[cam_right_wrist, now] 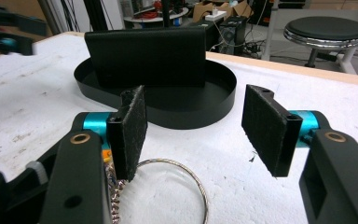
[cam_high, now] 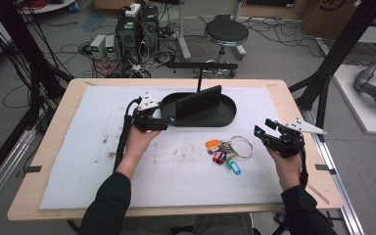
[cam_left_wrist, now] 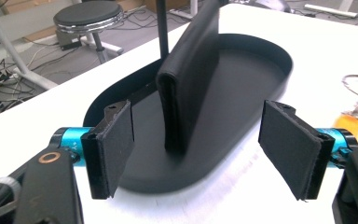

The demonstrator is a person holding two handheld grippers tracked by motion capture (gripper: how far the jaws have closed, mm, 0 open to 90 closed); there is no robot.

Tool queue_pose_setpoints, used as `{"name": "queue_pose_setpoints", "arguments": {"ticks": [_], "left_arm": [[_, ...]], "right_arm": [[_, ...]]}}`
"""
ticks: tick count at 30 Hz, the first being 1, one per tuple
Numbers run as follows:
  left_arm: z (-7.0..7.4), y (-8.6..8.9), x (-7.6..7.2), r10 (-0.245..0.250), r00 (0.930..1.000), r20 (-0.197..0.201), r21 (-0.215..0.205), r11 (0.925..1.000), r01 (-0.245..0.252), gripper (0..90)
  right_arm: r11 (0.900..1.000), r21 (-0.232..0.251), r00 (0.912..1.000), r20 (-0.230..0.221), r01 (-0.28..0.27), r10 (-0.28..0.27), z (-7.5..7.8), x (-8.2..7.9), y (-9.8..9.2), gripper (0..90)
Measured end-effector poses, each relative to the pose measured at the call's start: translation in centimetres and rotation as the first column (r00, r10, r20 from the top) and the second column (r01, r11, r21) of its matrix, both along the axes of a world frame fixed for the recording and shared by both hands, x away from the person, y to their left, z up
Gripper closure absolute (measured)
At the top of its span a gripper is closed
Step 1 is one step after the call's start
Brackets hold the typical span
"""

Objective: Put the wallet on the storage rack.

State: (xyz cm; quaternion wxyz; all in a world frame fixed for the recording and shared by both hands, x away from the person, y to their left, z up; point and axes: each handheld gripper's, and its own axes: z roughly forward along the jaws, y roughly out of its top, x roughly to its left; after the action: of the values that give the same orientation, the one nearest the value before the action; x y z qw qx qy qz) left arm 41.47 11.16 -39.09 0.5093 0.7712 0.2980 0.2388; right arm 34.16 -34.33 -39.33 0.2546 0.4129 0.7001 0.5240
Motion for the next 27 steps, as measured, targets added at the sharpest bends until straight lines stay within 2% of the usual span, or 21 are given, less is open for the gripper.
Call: {"name": "queue_pose_setpoints", "arguments": {"ticks": [4, 5, 6, 7, 8, 9, 10, 11, 12, 17, 21, 24, 27], "left_arm": [[0.3, 1.0, -1.8, -0.008, 0.9999, 0.01, -0.025, 0.9996, 0.009, 26.6], [0.4, 1.7, -3.0, -0.008, 0.9998, 0.021, -0.042, 0.9991, 0.009, 26.6], [0.4, 1.7, -3.0, -0.008, 0.9998, 0.021, -0.042, 0.9991, 0.009, 26.9], [0.4, 2.4, -4.3, -0.003, 0.9994, 0.034, -0.075, 0.9971, 0.005, 27.4], [0.4, 2.4, -4.3, -0.003, 0.9994, 0.034, -0.075, 0.9971, 0.005, 27.4], [0.3, 3.2, -5.4, -0.002, 0.9996, 0.027, -0.095, 0.9955, 0.005, 27.4], [0.3, 3.2, -5.4, -0.002, 0.9996, 0.027, -0.095, 0.9955, 0.005, 27.4], [0.1, 3.8, -6.4, 0.005, 0.9998, 0.021, -0.107, 0.9943, -0.003, 27.4], [0.1, 3.8, -6.4, 0.005, 0.9998, 0.021, -0.107, 0.9943, -0.003, 27.4], [-1.0, 6.1, -8.8, 0.043, 0.9989, 0.017, -0.087, 0.9954, -0.042, 27.4], [-1.7, 7.3, -9.5, 0.069, 0.9976, 0.002, -0.087, 0.9939, -0.068, 27.2], [-1.8, 7.6, -9.6, 0.076, 0.9971, 0.001, -0.093, 0.9928, -0.076, 27.2], [-1.5, 7.6, -9.6, 0.072, 0.9972, 0.018, -0.096, 0.9929, -0.07, 26.8]], "right_arm": [[1.0, -0.003, 1.0, -0.001, -0.001, 0.001, 0.0, 0.0, 0.1, 40.9], [1.0, -0.007, 1.0, 0.0, 0.0, 0.0, 0.0, 0.0, 0.1, 40.9], [1.0, -0.007, 1.0, 0.0, 0.0, 0.0, 0.0, 0.0, 0.1, 40.9], [1.0, -0.008, 1.0, -0.004, 0.0, 0.0, 0.0, 0.0, 0.2, 40.9], [1.0, -0.008, 1.0, -0.004, 0.0, 0.0, 0.0, 0.0, 0.2, 40.9], [1.0, -0.009, 1.0, -0.001, 0.002, -0.002, 0.0, -0.1, 0.1, 40.9], [1.0, -0.009, 1.0, -0.001, 0.002, -0.002, 0.0, -0.1, 0.1, 40.9], [1.0, -0.008, 1.0, -0.002, 0.004, -0.004, 0.1, -0.2, 0.1, 40.9], [1.0, -0.008, 1.0, -0.002, 0.004, -0.004, 0.1, -0.2, 0.1, 40.9], [1.0, -0.01, 0.9999, -0.003, 0.017, -0.017, 0.3, -0.3, -0.3, 40.9], [0.999, -0.009, 0.9995, -0.004, 0.031, -0.031, 0.4, -0.4, -0.6, 40.6], [0.999, -0.007, 0.9994, -0.005, 0.033, -0.033, 0.3, -0.5, -0.7, 40.5], [0.999, -0.001, 0.9993, 0.002, 0.036, -0.036, 0.5, -0.8, -0.8, 40.5]]}}
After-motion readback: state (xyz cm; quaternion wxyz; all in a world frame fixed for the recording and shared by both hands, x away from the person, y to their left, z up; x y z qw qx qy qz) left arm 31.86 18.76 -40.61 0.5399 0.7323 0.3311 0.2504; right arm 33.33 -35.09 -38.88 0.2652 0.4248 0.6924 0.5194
